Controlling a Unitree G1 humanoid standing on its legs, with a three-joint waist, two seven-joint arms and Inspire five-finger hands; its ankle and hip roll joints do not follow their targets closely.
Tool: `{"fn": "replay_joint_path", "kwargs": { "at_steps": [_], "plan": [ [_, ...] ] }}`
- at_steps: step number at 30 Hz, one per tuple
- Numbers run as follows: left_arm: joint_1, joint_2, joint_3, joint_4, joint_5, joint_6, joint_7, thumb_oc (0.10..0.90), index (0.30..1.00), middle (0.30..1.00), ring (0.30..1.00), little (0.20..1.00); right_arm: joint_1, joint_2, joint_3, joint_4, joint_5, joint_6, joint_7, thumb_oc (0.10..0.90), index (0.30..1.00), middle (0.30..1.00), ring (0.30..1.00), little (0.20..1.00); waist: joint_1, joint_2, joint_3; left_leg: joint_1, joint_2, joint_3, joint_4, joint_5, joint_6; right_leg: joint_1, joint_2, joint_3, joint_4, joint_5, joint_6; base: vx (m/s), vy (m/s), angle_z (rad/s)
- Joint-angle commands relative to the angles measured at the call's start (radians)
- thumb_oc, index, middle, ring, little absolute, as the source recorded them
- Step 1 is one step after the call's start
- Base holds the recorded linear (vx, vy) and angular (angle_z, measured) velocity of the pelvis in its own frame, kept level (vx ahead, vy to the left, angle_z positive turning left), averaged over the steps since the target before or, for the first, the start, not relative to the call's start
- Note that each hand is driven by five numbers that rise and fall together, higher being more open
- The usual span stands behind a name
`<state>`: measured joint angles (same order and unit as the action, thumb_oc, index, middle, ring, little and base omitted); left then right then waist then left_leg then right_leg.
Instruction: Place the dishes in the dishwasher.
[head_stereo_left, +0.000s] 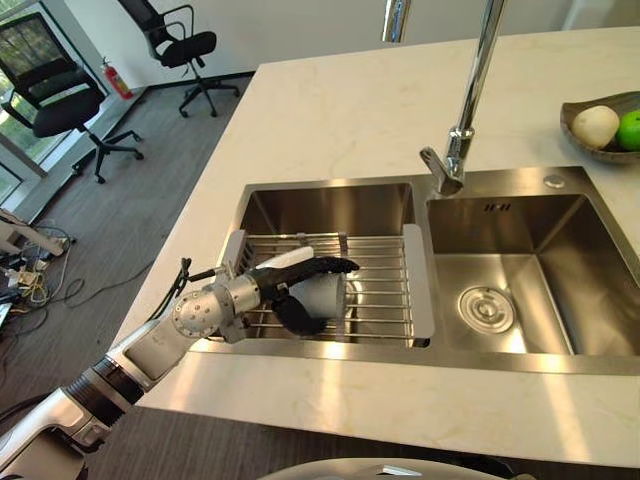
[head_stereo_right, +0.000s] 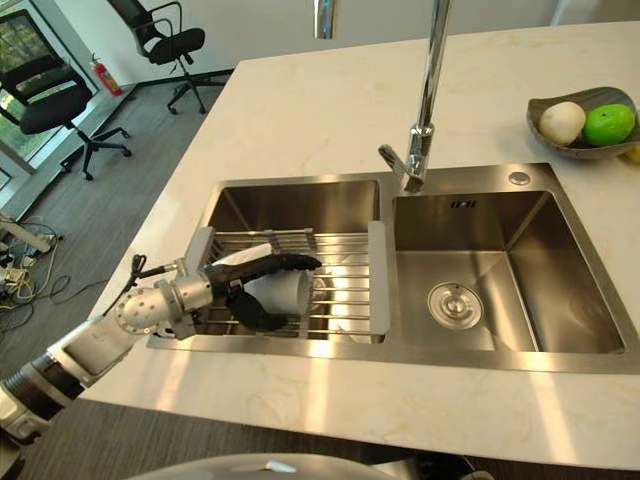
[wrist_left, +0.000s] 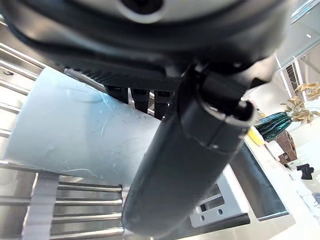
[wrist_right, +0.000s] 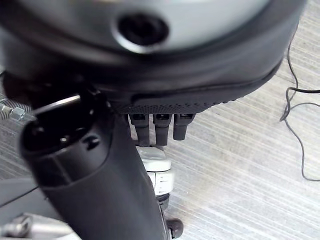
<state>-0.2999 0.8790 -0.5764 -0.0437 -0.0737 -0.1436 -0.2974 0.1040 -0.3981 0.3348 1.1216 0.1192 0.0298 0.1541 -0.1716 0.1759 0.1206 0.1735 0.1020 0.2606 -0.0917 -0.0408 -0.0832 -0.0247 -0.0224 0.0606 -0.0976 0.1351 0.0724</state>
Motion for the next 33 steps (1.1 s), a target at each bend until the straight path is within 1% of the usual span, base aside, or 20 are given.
{"fn": "replay_joint_path", "kwargs": {
  "at_steps": [1,6,7,8,9,10,11,12,15,16,18,19,22,26,27,29,30,31,32,33],
  "plan": [
    [-0.036,0.004,0.018,0.052,0.141,-0.043,0.050,0.800,0.900,0.900,0.900,0.900,-0.027,0.045,-0.002,-0.067,0.011,-0.046,0.014,0.800,0.900,0.900,0.900,0.900,-0.021,-0.080,-0.044,-0.067,-0.046,-0.018,0.004,0.040,-0.005,0.121,-0.034,0.006,0.010,-0.118,0.093,0.00,0.000,0.00],
    [-0.053,-0.040,-0.024,0.208,0.304,-0.026,0.076,0.800,0.900,0.900,0.900,0.900,-0.038,0.031,0.001,-0.071,-0.006,-0.041,0.013,0.800,0.900,0.900,0.900,0.900,-0.031,-0.081,-0.042,-0.065,-0.044,-0.011,0.004,0.037,-0.003,0.115,-0.032,0.012,0.010,-0.115,0.092,0.00,-0.001,-0.02],
    [-0.051,-0.055,-0.033,0.267,0.338,-0.016,0.081,0.800,0.900,0.900,0.900,0.900,-0.043,0.031,0.002,-0.070,-0.010,-0.039,0.012,0.800,0.900,0.900,0.900,0.900,-0.033,-0.080,-0.041,-0.065,-0.043,-0.009,0.004,0.037,-0.002,0.115,-0.032,0.013,0.010,-0.114,0.092,0.00,-0.002,-0.06],
    [-0.054,-0.060,-0.035,0.273,0.341,-0.019,0.084,0.800,0.900,0.900,0.900,0.900,-0.043,0.030,0.002,-0.070,-0.010,-0.039,0.012,0.800,0.900,0.900,0.900,0.900,-0.032,-0.080,-0.041,-0.065,-0.043,-0.009,0.004,0.037,-0.002,0.115,-0.032,0.014,0.010,-0.114,0.092,-0.01,-0.012,-0.05],
    [-0.066,-0.055,-0.061,0.336,0.384,-0.017,0.077,0.800,0.900,0.900,0.900,0.900,-0.044,-0.031,0.004,-0.148,-0.002,-0.031,0.040,0.800,0.900,0.900,0.900,0.900,-0.040,-0.085,-0.042,-0.065,-0.043,-0.007,0.004,0.036,-0.004,0.112,-0.029,0.017,0.010,-0.115,0.092,0.00,-0.014,-0.03],
    [-0.059,-0.083,-0.069,0.376,0.391,-0.007,0.071,0.800,0.900,0.900,0.900,0.900,-0.027,-0.044,-0.012,-0.137,-0.002,-0.028,0.044,0.800,0.900,0.900,0.900,0.900,-0.042,-0.085,-0.042,-0.064,-0.043,-0.005,0.004,0.036,-0.003,0.112,-0.028,0.020,0.010,-0.114,0.091,0.00,0.000,0.00],
    [-0.051,-0.086,-0.077,0.415,0.423,-0.010,0.074,0.748,0.822,0.822,0.822,0.822,-0.020,-0.055,-0.015,-0.130,-0.005,-0.031,0.044,0.800,0.900,0.900,0.900,0.900,-0.046,-0.086,-0.042,-0.064,-0.042,-0.002,0.004,0.035,-0.004,0.110,-0.027,0.022,0.010,-0.114,0.091,0.00,0.000,0.00],
    [-0.051,-0.094,-0.088,0.466,0.457,-0.006,0.090,0.400,0.300,0.300,0.300,0.300,-0.020,-0.068,-0.017,-0.119,-0.008,-0.032,0.046,0.800,0.900,0.900,0.900,0.900,-0.048,-0.088,-0.042,-0.065,-0.042,0.000,0.004,0.035,-0.003,0.109,-0.025,0.024,0.010,-0.113,0.091,-0.01,-0.013,-0.06],
    [-0.059,-0.105,-0.117,0.517,0.484,-0.017,0.098,0.400,0.300,0.300,0.300,0.300,-0.031,-0.092,-0.020,-0.107,-0.009,-0.032,0.053,0.800,0.900,0.900,0.900,0.900,-0.051,-0.087,-0.042,-0.065,-0.042,0.004,0.004,0.033,-0.004,0.105,-0.024,0.029,0.010,-0.110,0.092,-0.01,-0.007,-0.14],
    [-0.043,-0.112,-0.082,0.542,0.474,-0.019,0.154,0.400,0.300,0.300,0.300,0.300,-0.038,-0.089,-0.023,-0.096,-0.003,-0.036,0.047,0.800,0.900,0.900,0.900,0.900,-0.046,-0.091,-0.044,-0.067,-0.042,0.003,0.004,0.034,-0.003,0.102,-0.023,0.030,0.010,-0.109,0.091,-0.01,-0.009,-0.10],
    [-0.042,-0.112,-0.081,0.543,0.475,-0.019,0.155,0.400,0.300,0.300,0.300,0.300,-0.039,-0.089,-0.022,-0.095,-0.003,-0.036,0.047,0.800,0.900,0.900,0.900,0.900,-0.047,-0.091,-0.044,-0.067,-0.042,0.003,0.004,0.034,-0.003,0.101,-0.024,0.030,0.010,-0.109,0.091,0.00,-0.010,-0.08],
    [-0.035,-0.113,-0.047,0.522,0.459,-0.022,0.191,0.400,0.300,0.300,0.300,0.300,-0.035,-0.079,-0.029,-0.087,0.003,-0.043,0.042,0.800,0.900,0.900,0.900,0.900,-0.039,-0.096,-0.046,-0.068,-0.042,0.001,0.004,0.034,-0.003,0.101,-0.023,0.027,0.010,-0.109,0.091,0.00,0.000,0.00],
    [-0.023,-0.105,0.008,0.486,0.446,-0.038,0.258,0.400,0.300,0.300,0.300,0.300,-0.025,-0.063,-0.036,-0.069,0.006,-0.050,0.028,0.800,0.900,0.900,0.900,0.900,-0.032,-0.105,-0.051,-0.069,-0.040,-0.004,0.004,0.035,-0.004,0.103,-0.023,0.022,0.010,-0.111,0.091,0.00,0.000,0.00],
    [-0.018,-0.098,0.054,0.441,0.408,-0.050,0.294,0.400,0.300,0.300,0.300,0.300,-0.018,-0.058,-0.043,-0.069,0.013,-0.057,0.022,0.800,0.900,0.900,0.900,0.900,-0.029,-0.112,-0.053,-0.070,-0.040,-0.007,0.004,0.036,-0.006,0.105,-0.024,0.019,0.010,-0.111,0.091,0.00,0.000,0.00],
    [-0.009,-0.097,0.086,0.425,0.380,-0.057,0.315,0.400,0.300,0.300,0.300,0.300,-0.015,-0.056,-0.047,-0.069,0.017,-0.060,0.016,0.800,0.900,0.900,0.900,0.900,-0.027,-0.115,-0.055,-0.070,-0.040,-0.009,0.004,0.036,-0.007,0.106,-0.024,0.016,0.010,-0.112,0.090,0.00,0.000,0.00],
    [0.037,-0.124,0.248,0.330,0.208,-0.082,0.389,0.400,0.300,0.300,0.300,0.300,-0.006,-0.043,-0.065,-0.067,0.032,-0.065,0.001,0.800,0.900,0.900,0.900,0.900,-0.014,-0.128,-0.061,-0.073,-0.040,-0.016,0.004,0.038,-0.009,0.108,-0.024,0.009,0.010,-0.114,0.088,0.01,-0.038,-0.01],
    [0.079,-0.182,0.356,0.283,0.055,-0.112,0.431,0.400,0.300,0.300,0.300,0.300,-0.001,-0.030,-0.080,-0.053,0.041,-0.066,-0.008,0.800,0.900,0.900,0.900,0.900,-0.002,-0.138,-0.063,-0.075,-0.040,-0.024,0.004,0.040,-0.010,0.107,-0.024,0.004,0.010,-0.115,0.086,0.01,-0.040,0.01],
    [0.108,-0.225,0.424,0.231,-0.039,-0.130,0.444,0.400,0.300,0.300,0.300,0.300,0.002,-0.020,-0.089,-0.038,0.043,-0.063,-0.012,0.800,0.900,0.900,0.900,0.900,0.006,-0.144,-0.065,-0.077,-0.040,-0.027,0.004,0.039,-0.011,0.107,-0.024,0.001,0.010,-0.115,0.085,0.02,-0.035,0.08],
    [0.127,-0.275,0.481,0.170,-0.128,-0.152,0.452,0.400,0.300,0.300,0.300,0.300,0.004,-0.009,-0.092,-0.025,0.047,-0.063,-0.015,0.800,0.900,0.900,0.900,0.900,0.011,-0.150,-0.068,-0.078,-0.040,-0.031,0.004,0.038,-0.011,0.108,-0.024,-0.001,0.010,-0.117,0.083,0.02,-0.027,0.12],
    [0.151,-0.311,0.509,0.134,-0.171,-0.157,0.451,0.400,0.300,0.300,0.300,0.300,0.000,-0.003,-0.095,-0.015,0.049,-0.061,-0.018,0.800,0.900,0.900,0.900,0.900,0.016,-0.153,-0.069,-0.077,-0.040,-0.034,0.004,0.037,-0.010,0.110,-0.025,-0.005,0.010,-0.118,0.082,0.02,-0.022,0.16]
  ]
}}
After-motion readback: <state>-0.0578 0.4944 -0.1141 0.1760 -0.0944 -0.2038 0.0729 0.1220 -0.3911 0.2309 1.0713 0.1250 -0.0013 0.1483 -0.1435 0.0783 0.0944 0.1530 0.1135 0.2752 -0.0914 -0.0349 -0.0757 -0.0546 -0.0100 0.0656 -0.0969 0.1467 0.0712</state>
